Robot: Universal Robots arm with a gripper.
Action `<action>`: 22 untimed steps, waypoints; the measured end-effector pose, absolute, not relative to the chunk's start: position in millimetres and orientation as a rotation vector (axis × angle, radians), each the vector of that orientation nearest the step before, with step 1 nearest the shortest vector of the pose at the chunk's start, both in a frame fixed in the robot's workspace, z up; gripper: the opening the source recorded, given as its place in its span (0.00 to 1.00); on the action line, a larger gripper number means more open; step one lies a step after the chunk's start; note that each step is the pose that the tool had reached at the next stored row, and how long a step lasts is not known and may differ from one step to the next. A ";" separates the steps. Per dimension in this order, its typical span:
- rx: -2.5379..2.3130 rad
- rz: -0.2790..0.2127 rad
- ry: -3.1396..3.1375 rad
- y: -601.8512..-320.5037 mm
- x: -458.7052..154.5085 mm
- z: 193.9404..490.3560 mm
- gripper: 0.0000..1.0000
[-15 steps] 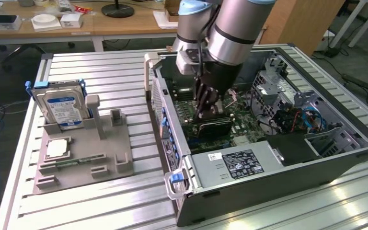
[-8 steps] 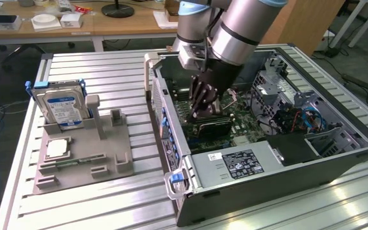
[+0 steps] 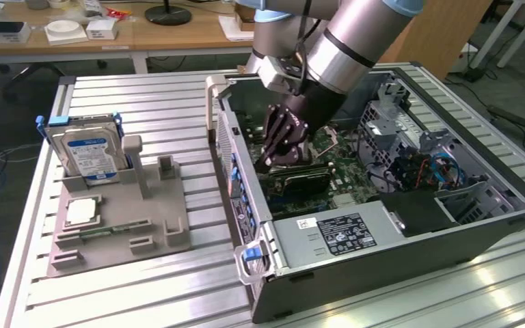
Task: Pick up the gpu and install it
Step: 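Press down on the gpu until it lock into place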
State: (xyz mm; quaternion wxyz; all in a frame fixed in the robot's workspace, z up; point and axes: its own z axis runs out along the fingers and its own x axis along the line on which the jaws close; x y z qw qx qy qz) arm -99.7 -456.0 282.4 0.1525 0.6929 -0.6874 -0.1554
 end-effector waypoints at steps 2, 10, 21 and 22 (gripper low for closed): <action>1.979 -0.458 -1.965 -455.9 -98.3 282.4 0.10; 1.972 -0.469 -1.957 -455.4 -98.0 281.6 0.10; 1.933 -0.526 -1.919 -453.3 -78.3 275.1 0.10; 1.922 -0.541 -1.909 -453.3 -78.0 274.9 0.10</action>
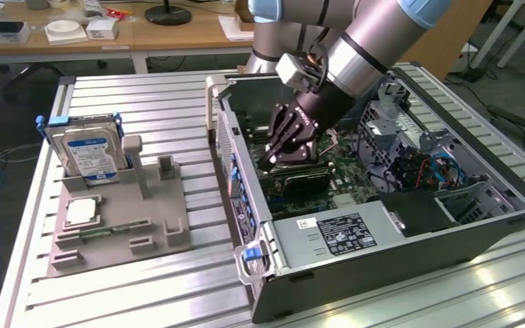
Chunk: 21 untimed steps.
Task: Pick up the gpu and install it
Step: 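Press down on the gpu until it lock into place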
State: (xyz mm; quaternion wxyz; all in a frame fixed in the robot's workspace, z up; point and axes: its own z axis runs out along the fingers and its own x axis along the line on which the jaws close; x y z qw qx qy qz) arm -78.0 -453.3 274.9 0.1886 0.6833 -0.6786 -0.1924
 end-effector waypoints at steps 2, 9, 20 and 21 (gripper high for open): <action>1.900 -0.571 -1.888 -453.3 -77.8 274.6 0.10; 1.890 -0.585 -1.877 -453.3 -77.8 271.6 0.10; 1.882 -0.595 -1.869 -453.3 -79.7 265.6 0.10; 1.881 -0.596 -1.869 -453.3 -79.7 265.7 0.10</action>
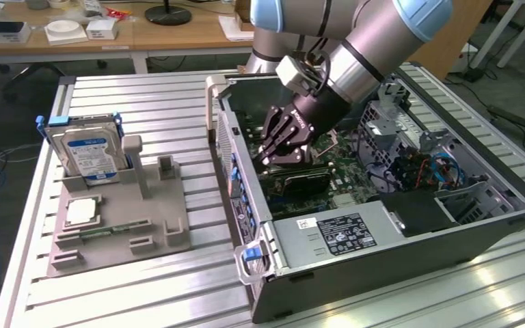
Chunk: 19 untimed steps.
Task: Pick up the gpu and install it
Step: 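Press down on the gpu until it lock into place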
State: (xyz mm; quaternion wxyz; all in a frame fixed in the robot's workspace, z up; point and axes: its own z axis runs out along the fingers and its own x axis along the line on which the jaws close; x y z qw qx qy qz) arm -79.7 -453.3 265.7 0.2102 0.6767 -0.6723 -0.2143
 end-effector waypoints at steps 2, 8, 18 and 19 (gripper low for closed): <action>1.881 -0.597 -1.868 -453.3 -79.6 265.6 0.10; 1.879 -0.598 -1.866 -453.4 -80.1 264.0 0.10; 1.883 -0.608 -1.866 -453.3 -70.4 261.2 0.10; 1.883 -0.610 -1.865 -453.2 -68.3 261.2 0.10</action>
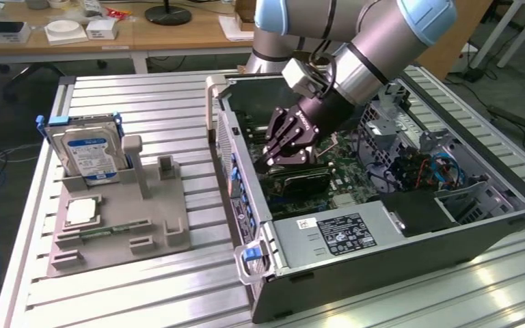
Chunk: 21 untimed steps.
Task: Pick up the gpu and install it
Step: 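Press down on the gpu until it lock into place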
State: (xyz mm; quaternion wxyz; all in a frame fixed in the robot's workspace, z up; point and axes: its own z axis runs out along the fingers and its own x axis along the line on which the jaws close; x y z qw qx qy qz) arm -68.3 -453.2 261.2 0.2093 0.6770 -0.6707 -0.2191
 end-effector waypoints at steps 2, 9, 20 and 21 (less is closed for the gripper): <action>1.884 -0.610 -1.866 -453.3 -67.0 261.2 0.10; 1.929 -0.553 -1.902 -452.8 -68.1 261.3 0.10; 1.964 -0.509 -1.933 -452.7 -71.5 261.3 0.10; 1.964 -0.510 -1.933 -452.7 -71.5 261.3 0.10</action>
